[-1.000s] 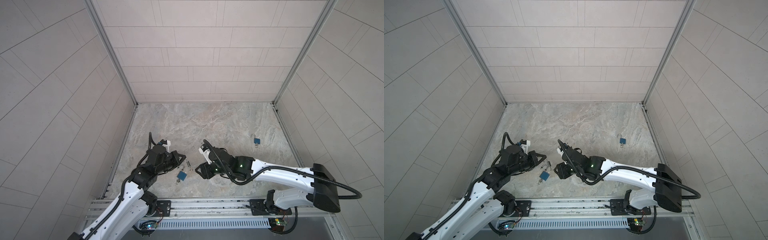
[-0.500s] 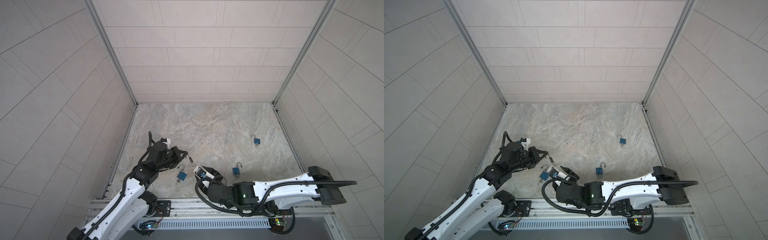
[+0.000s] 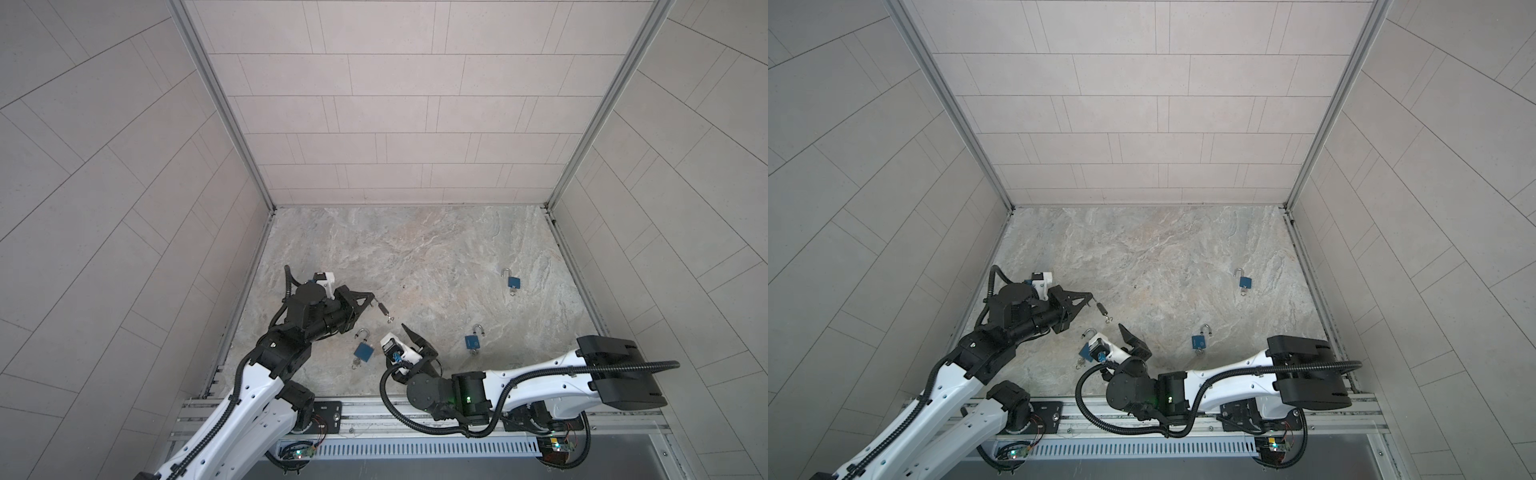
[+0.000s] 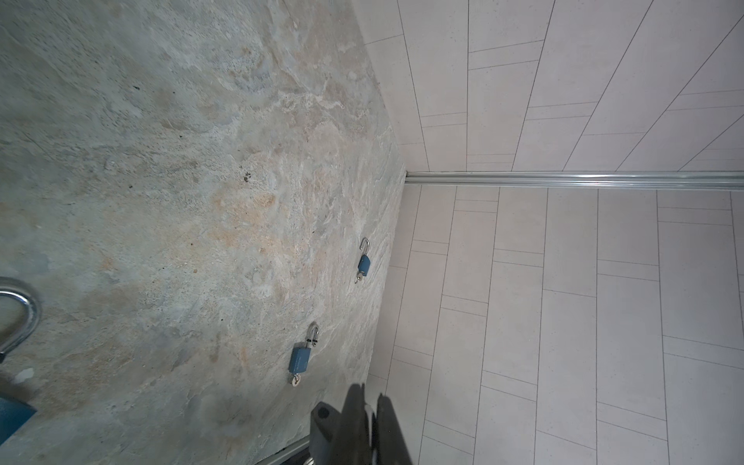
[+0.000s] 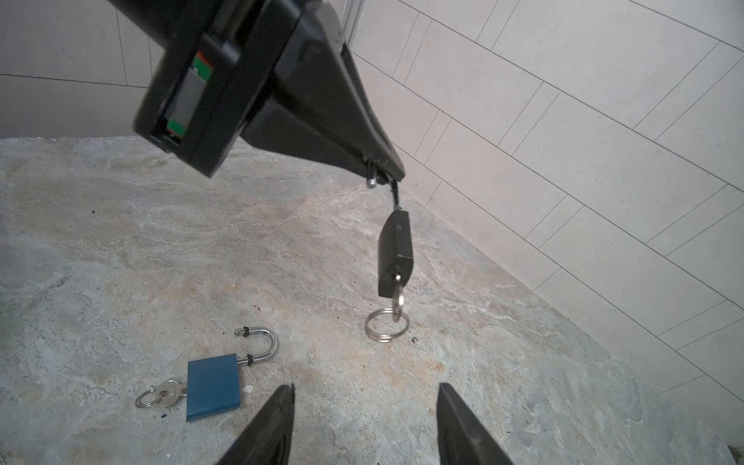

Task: Lock with the key

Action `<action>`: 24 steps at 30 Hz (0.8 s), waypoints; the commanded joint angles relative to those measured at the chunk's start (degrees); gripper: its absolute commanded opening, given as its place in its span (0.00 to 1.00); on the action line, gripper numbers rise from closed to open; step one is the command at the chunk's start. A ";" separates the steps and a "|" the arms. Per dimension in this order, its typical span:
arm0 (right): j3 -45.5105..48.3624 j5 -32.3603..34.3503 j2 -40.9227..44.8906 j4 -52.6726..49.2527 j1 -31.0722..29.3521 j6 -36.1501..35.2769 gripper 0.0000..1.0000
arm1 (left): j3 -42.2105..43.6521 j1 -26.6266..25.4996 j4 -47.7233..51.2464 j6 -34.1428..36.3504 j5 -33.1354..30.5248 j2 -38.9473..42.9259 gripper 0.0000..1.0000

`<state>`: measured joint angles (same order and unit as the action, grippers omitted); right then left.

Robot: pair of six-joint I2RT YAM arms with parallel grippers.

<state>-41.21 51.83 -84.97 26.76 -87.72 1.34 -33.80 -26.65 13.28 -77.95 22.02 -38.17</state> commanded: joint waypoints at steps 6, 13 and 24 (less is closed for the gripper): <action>0.88 -0.28 -2.22 12.00 2.28 -4.18 0.58 | -0.59 -0.11 -2.17 -3.14 1.01 0.55 0.00; 1.04 -1.01 -1.97 14.01 3.24 -6.10 0.58 | -0.46 -0.06 -0.63 -3.68 0.92 2.18 0.00; 0.69 -3.89 -1.08 16.19 5.49 -8.42 0.54 | -0.40 -0.06 -0.49 -4.09 1.36 2.53 0.00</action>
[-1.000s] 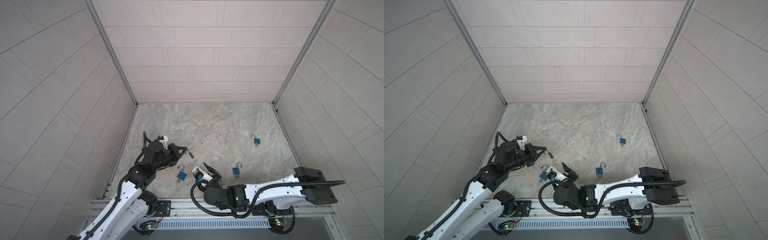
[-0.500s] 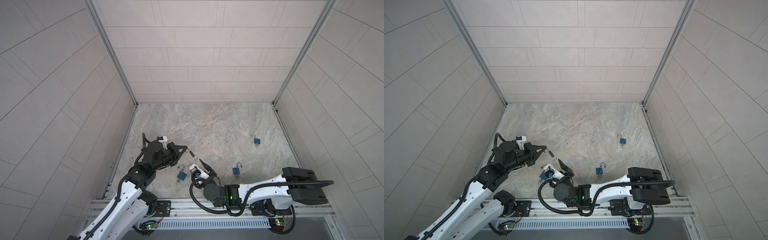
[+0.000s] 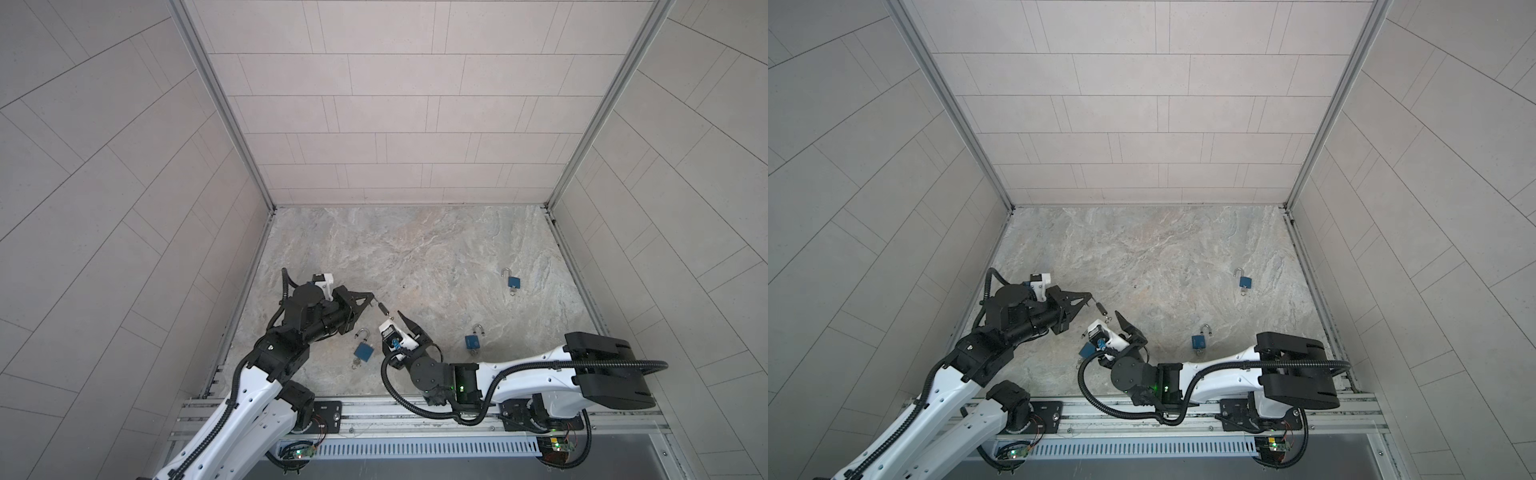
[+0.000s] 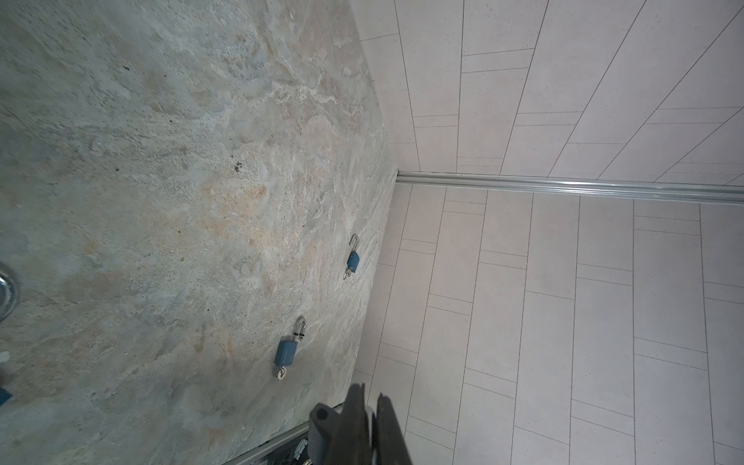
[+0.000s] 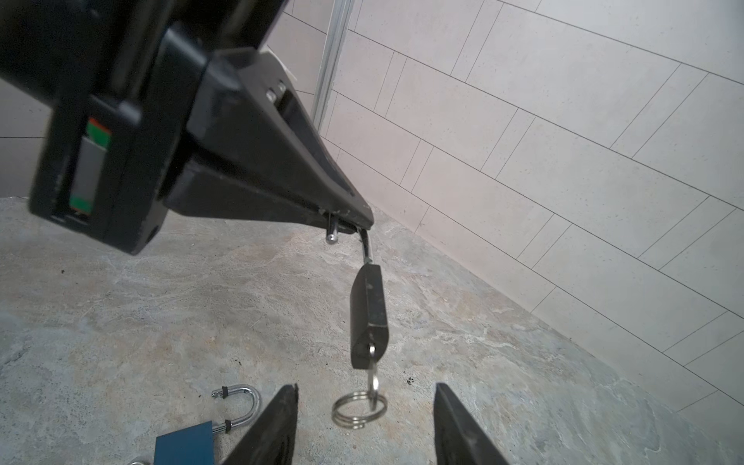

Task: Lock with the key

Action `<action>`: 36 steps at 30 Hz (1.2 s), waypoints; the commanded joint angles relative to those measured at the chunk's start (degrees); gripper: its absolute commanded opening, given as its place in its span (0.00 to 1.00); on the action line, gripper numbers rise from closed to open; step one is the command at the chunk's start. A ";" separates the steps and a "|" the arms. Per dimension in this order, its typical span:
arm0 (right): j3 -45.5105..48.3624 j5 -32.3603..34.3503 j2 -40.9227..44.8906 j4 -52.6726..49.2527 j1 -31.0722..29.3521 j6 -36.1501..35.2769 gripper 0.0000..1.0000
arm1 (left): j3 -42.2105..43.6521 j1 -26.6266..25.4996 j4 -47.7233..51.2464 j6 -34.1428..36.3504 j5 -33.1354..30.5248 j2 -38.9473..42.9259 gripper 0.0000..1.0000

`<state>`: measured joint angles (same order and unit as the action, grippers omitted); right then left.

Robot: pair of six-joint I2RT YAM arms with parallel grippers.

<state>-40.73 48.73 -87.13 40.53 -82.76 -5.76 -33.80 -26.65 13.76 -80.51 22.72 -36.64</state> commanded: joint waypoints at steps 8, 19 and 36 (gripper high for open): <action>-0.46 -2.17 1.77 2.45 1.33 -2.56 0.52 | 0.74 -0.06 -0.73 -1.78 0.42 2.10 0.00; -1.10 -3.00 1.66 2.75 2.84 -2.54 0.47 | 1.44 -0.07 -2.06 -2.63 0.92 1.49 0.00; -2.77 -5.40 0.08 2.75 3.70 -2.25 0.48 | 2.45 -0.07 -3.99 -3.59 1.36 1.27 0.00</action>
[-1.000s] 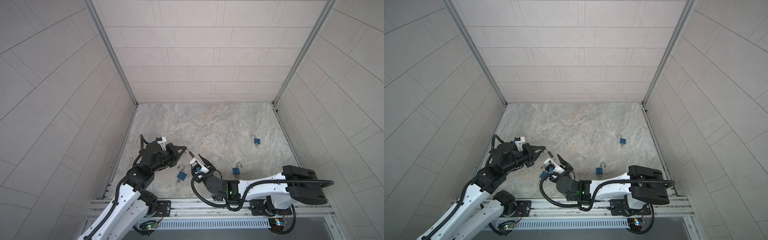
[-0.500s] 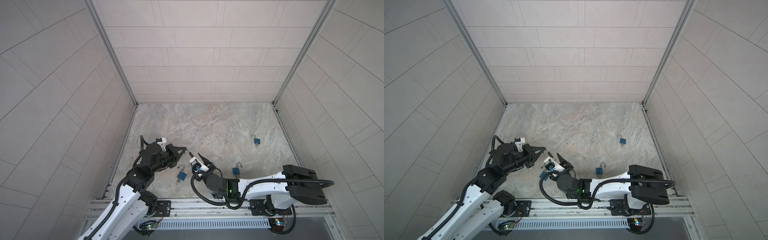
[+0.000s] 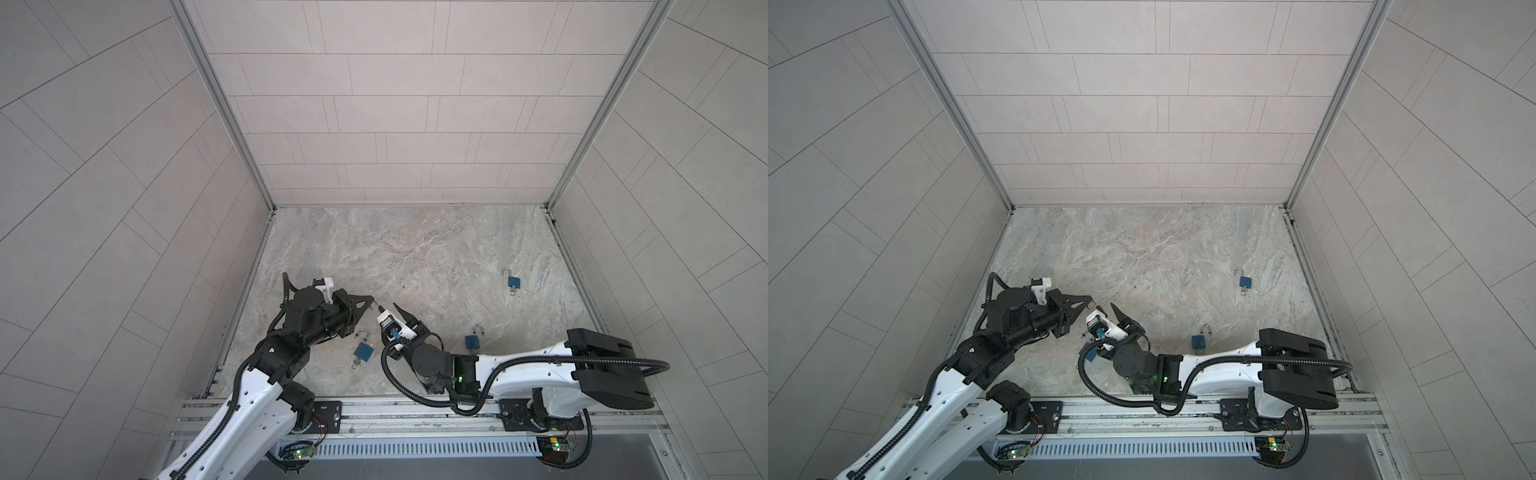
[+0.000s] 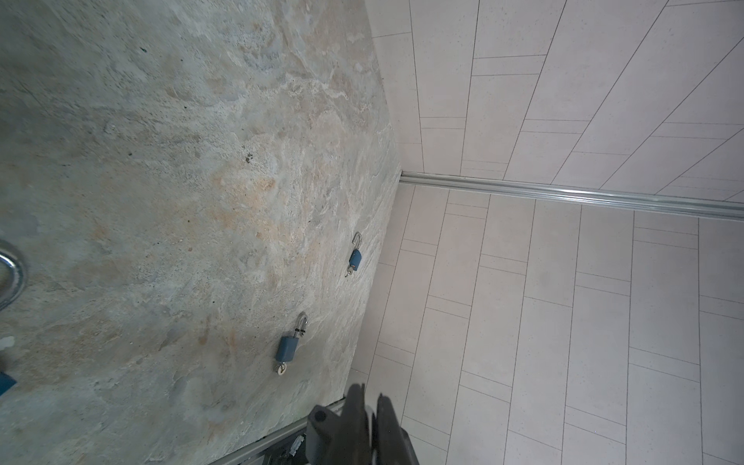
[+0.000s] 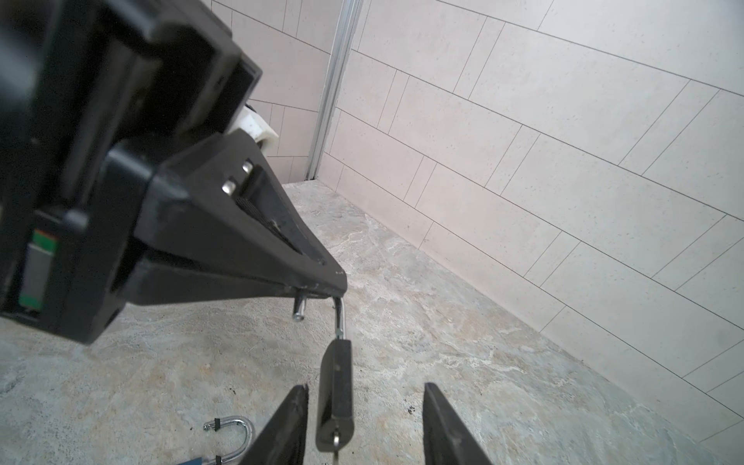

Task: Lock with the key

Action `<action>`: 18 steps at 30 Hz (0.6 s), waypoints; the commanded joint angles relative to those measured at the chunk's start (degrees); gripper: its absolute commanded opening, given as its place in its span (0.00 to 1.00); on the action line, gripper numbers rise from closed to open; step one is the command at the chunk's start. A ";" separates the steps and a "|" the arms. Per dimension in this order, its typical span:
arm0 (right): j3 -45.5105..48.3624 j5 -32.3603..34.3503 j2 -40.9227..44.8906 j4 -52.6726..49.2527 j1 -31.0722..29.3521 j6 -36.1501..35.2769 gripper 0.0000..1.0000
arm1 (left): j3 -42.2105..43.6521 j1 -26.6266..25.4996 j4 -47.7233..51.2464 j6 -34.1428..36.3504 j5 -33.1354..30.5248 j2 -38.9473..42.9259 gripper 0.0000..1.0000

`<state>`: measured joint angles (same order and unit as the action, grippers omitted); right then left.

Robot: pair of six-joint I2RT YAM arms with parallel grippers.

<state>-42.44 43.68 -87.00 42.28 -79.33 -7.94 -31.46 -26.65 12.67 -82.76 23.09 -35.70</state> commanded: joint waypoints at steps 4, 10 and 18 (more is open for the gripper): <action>-0.90 -0.70 -0.62 1.05 0.43 1.25 0.47 | 0.05 -0.06 -2.72 -1.44 0.86 0.62 0.00; -0.22 -0.86 -0.19 0.37 0.97 2.58 0.45 | 0.26 -0.06 -2.71 -1.61 0.90 0.90 0.00; 0.26 -1.93 0.17 -0.12 1.59 3.55 0.37 | 0.26 0.00 -2.55 -1.50 0.71 0.99 0.00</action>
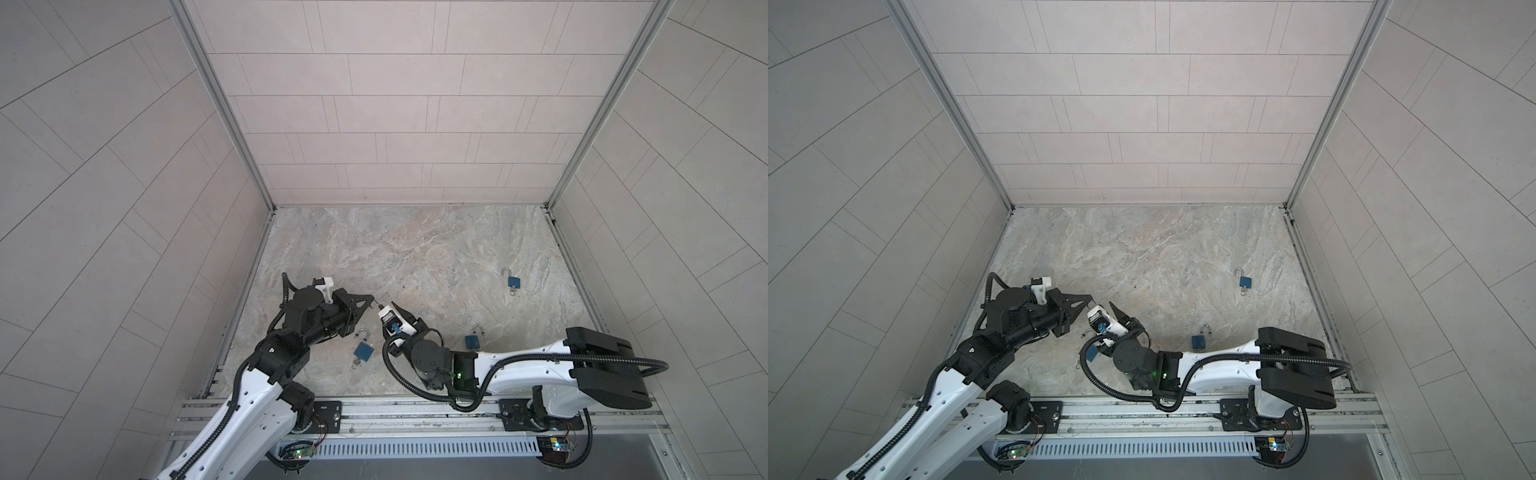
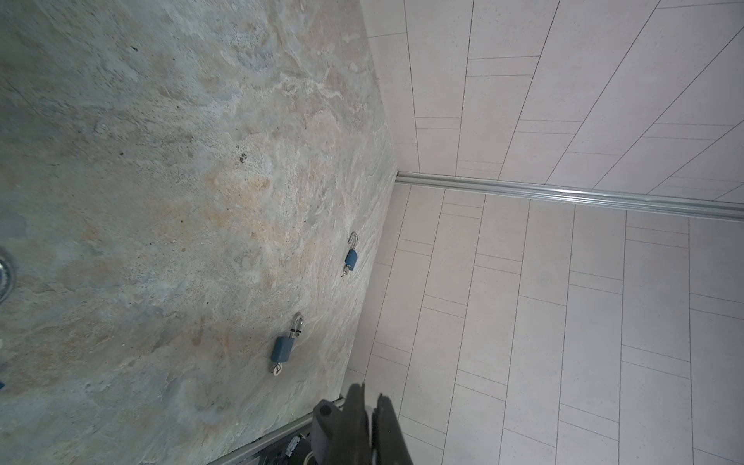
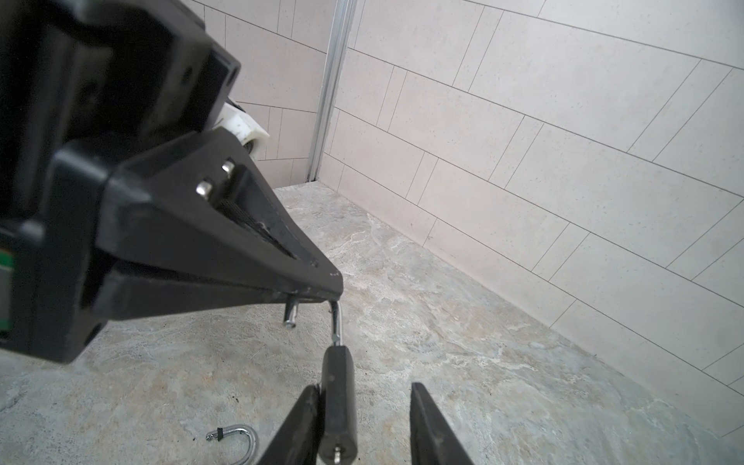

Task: Lock with the key

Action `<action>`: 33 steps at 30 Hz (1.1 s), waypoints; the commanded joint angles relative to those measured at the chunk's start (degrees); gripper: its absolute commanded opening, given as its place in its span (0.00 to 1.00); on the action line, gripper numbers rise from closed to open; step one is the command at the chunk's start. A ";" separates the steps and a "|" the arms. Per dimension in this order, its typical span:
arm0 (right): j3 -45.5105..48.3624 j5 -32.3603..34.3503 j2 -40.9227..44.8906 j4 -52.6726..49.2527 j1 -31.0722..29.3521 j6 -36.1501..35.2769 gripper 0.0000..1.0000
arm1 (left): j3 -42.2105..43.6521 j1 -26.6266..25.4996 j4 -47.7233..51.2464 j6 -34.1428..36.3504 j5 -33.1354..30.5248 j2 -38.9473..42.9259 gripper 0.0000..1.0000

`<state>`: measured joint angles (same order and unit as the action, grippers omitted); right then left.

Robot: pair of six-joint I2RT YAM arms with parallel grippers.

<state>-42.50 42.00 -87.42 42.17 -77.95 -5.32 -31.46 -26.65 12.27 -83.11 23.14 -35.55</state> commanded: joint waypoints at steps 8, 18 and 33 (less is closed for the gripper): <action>0.51 -0.84 0.49 -0.25 0.37 1.58 0.41 | -0.06 0.00 -2.15 -1.44 -0.37 1.36 0.00; 1.11 -0.78 0.93 -0.60 0.37 2.32 0.39 | 0.26 0.02 -1.76 -1.37 -0.64 1.98 0.00; 0.24 -1.50 0.38 -0.24 0.35 1.63 0.32 | 0.48 0.00 -2.03 -1.48 -0.27 1.98 0.00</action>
<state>-41.65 40.53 -87.42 41.89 -77.82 -3.62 -31.46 -26.65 12.29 -83.15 22.68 -34.37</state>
